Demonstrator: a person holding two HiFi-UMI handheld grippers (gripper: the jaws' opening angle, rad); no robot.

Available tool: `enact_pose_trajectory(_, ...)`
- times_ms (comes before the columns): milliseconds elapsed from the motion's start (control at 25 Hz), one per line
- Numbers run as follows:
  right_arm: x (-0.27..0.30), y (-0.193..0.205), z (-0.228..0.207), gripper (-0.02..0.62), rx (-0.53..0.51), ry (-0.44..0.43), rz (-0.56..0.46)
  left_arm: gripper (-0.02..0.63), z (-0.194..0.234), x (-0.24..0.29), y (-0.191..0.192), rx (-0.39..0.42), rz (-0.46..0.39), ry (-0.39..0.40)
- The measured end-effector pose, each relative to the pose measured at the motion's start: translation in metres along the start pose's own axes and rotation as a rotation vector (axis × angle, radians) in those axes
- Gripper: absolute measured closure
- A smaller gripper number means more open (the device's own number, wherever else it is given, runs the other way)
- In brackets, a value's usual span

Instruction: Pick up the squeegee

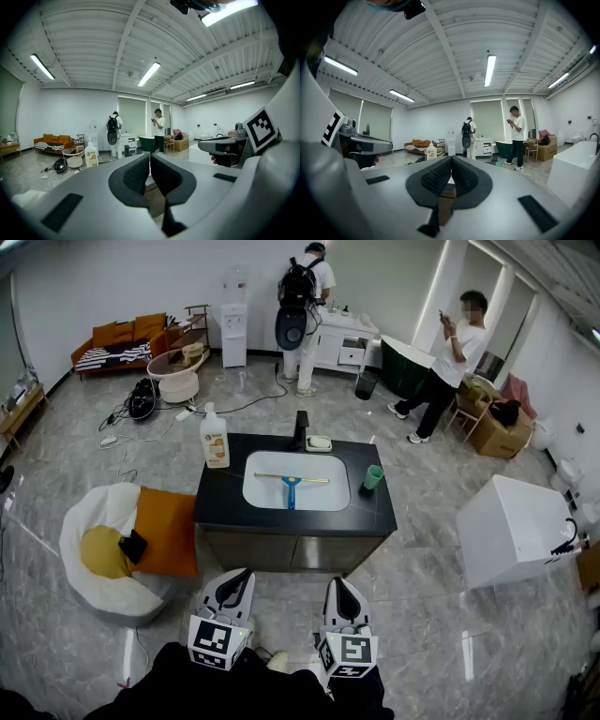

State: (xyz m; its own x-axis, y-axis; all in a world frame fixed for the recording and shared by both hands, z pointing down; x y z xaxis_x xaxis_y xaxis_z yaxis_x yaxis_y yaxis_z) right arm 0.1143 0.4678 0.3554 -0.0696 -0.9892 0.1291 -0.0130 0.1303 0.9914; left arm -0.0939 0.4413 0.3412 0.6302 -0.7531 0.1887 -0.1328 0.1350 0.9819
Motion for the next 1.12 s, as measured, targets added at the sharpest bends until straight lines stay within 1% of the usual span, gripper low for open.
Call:
enact_pose_trajectory(240, -0.005, -0.001, 0.001, 0.58, 0.025, -0.004, -0.004, 0.58, -0.003, -0.004, 0.0, 0.001, 0.002, -0.001)
enact_pose_trajectory(560, -0.019, 0.005, -0.011, 0.58, 0.017, -0.005, 0.005, 0.58, -0.022, -0.004, 0.002, 0.006, 0.004, -0.006)
enact_pose_trajectory(760, -0.022, 0.012, -0.021, 0.58, 0.017, 0.004, 0.012, 0.58, -0.032, 0.005, 0.004, 0.008, 0.007, 0.007)
enact_pose_trajectory(920, -0.015, 0.01, -0.027, 0.58, 0.022, 0.016, 0.005, 0.579, -0.031, 0.014, 0.001, 0.018, 0.006, 0.016)
enact_pose_trajectory(1120, 0.007, 0.005, -0.035, 0.58, 0.033, 0.023, 0.011, 0.58, -0.02, 0.036, -0.006, 0.024, 0.012, 0.023)
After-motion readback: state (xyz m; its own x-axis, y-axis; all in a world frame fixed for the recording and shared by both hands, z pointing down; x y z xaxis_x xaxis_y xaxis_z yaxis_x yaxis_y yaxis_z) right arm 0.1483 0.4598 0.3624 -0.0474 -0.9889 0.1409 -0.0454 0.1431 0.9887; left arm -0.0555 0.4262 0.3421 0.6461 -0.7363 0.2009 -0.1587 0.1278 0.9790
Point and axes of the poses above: the fingertips, and each gripper's own axes: x forward along the fingers, z to its left, y out of its underside, the point moved 6 cm from there along -x, backward along the fingers, and after that the axes turned 6 degrees about y, right-handed, at the moved point
